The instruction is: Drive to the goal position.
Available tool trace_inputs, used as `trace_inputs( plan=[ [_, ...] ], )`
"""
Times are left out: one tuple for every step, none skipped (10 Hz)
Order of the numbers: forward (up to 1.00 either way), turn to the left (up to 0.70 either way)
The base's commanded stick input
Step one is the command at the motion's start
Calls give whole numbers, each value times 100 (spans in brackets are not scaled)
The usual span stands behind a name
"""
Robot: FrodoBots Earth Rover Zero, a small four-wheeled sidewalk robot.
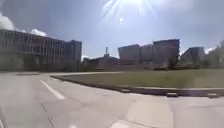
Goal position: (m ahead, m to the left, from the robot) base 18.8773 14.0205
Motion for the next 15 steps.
trace_inputs(
  plan=[
    [100, 27],
    [100, 27],
    [100, 27],
    [100, 27],
    [100, 27],
    [100, 27],
    [100, 27],
    [100, 27],
    [100, 27],
    [100, 27],
    [100, 27],
    [100, 27],
    [100, 27],
    [100, 27],
    [100, 27]
  ],
)
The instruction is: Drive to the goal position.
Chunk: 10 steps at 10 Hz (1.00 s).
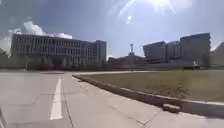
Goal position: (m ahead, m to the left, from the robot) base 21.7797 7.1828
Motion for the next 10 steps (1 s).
trace_inputs(
  plan=[
    [100, 27],
    [100, 27],
    [100, 27],
    [100, 27],
    [100, 27],
    [100, 27],
    [100, 27],
    [100, 27],
    [100, 27],
    [100, 27]
  ],
)
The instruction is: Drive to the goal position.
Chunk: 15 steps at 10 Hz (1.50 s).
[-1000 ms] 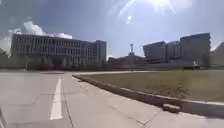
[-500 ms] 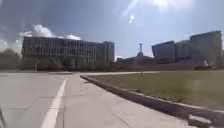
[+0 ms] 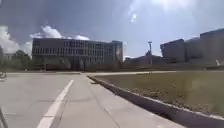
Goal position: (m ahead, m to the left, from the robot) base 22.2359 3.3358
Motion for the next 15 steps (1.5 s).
trace_inputs(
  plan=[
    [100, 27],
    [100, 27],
    [100, 27],
    [100, 27],
    [100, 27],
    [100, 27],
    [100, 27],
    [100, 27],
    [100, 27],
    [100, 27],
    [100, 27],
    [100, 27],
    [100, 27],
    [100, 12],
    [100, 0]
  ],
)
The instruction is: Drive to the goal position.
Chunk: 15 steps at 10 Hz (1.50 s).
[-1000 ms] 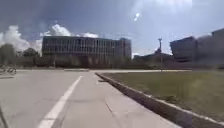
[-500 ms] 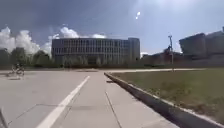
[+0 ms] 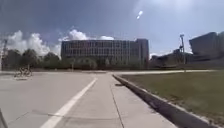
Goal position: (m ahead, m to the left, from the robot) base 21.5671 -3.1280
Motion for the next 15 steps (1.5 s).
trace_inputs(
  plan=[
    [100, 0],
    [100, 0],
    [100, 0],
    [100, 0],
    [100, 0],
    [100, 0],
    [100, 0],
    [100, -9],
    [100, -27],
    [100, -27],
    [100, -20],
    [100, 0],
    [100, 0],
    [100, 0],
    [100, 0]
  ],
)
